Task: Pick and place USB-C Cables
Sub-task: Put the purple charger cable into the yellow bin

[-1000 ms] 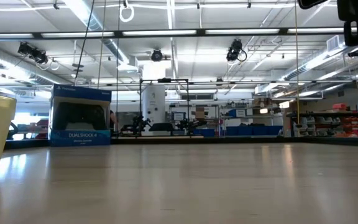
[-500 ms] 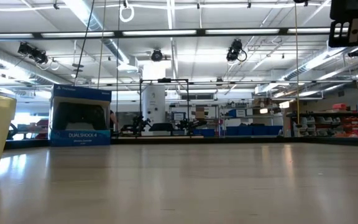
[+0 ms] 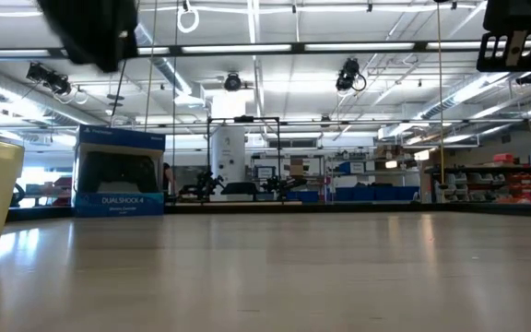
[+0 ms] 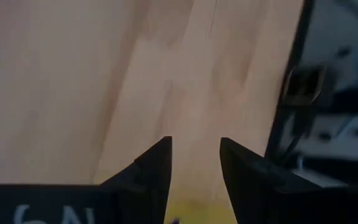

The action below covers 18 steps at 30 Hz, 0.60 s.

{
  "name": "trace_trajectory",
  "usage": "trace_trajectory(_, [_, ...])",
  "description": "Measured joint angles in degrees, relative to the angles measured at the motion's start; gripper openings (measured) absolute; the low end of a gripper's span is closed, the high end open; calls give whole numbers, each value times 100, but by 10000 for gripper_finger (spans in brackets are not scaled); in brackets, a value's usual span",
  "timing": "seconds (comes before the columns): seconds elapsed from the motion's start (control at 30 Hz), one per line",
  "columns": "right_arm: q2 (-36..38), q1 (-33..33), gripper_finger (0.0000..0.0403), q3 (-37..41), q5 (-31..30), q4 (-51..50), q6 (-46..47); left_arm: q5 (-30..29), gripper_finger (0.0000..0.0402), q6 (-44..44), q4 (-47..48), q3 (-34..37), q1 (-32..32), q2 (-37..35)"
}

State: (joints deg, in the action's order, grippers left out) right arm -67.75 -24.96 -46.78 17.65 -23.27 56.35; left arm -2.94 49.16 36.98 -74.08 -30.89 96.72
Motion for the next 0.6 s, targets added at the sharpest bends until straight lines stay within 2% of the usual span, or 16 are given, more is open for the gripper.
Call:
trace_trajectory(0.13, [0, -2, 135, 0, 0, -2, -2, 607, 141, -32, 293, 5, -71, 328])
trace_trajectory(0.37, [0, -2, 135, 0, 2, -34, -61, 661, 135, 263, 784, 4, -272, 460])
trace_trajectory(0.6, [-2, -2, 135, 1, 4, -76, -107, 1429, 119, 607, 1913, -3, -489, 427])
